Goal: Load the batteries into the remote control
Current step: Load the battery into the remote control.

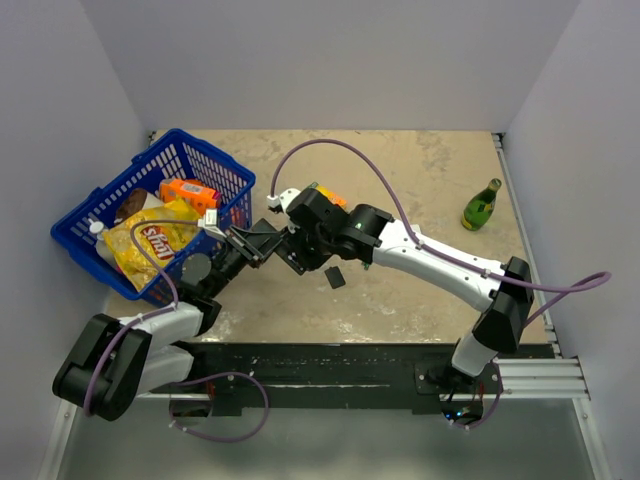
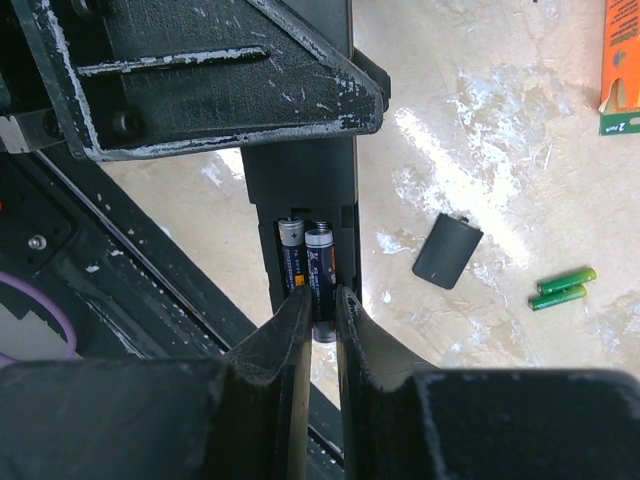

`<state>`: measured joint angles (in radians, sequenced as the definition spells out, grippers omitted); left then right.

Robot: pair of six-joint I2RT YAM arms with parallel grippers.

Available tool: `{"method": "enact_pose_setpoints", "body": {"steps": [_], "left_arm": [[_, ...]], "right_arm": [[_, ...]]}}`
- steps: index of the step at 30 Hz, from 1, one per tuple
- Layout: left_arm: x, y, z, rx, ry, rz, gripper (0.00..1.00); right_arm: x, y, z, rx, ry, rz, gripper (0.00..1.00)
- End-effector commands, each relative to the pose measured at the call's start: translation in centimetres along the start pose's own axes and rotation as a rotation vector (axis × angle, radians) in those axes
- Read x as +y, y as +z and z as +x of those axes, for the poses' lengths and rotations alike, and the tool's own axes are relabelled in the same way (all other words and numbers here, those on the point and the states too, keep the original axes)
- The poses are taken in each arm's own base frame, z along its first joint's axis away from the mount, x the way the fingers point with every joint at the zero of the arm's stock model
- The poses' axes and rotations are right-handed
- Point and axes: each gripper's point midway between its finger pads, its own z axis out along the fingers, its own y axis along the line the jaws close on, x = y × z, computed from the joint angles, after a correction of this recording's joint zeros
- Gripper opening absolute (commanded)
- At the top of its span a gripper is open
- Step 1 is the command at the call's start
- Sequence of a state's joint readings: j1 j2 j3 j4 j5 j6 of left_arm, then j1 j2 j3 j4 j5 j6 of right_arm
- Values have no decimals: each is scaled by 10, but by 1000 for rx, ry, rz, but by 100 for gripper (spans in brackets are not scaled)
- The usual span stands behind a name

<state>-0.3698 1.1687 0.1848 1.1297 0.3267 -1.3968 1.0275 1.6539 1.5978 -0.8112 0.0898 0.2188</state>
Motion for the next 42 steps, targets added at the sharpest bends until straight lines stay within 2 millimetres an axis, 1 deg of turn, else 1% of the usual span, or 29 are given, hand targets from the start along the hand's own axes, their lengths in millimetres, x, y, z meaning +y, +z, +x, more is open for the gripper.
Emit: {"method": "enact_pose_setpoints", "body": {"steps": [1,8,21,29,37,42], "left_arm": [[-34,-2,0,4,-6,127,0],[-33,-1,-2,-13,-9,120,0],[-35,-2,-5,-27,-11,127,0],[-34,-1,-6,-35,-14,119,0],[-29,1,-4,-22,-1,106,0],[-25,3,-3,-16,21,94,0]], "right_arm": [[-2,-3,-11,-20,-12,18,16],[-5,-10,-8,-4,-20,31,16],[-4,-11,-6,7,-18,22,19],[-1,-9,-3,27,-26,8,20],[0,-13,-11,10,-31,3,20],[-1,-12,-7,29,-40,7,21]]}}
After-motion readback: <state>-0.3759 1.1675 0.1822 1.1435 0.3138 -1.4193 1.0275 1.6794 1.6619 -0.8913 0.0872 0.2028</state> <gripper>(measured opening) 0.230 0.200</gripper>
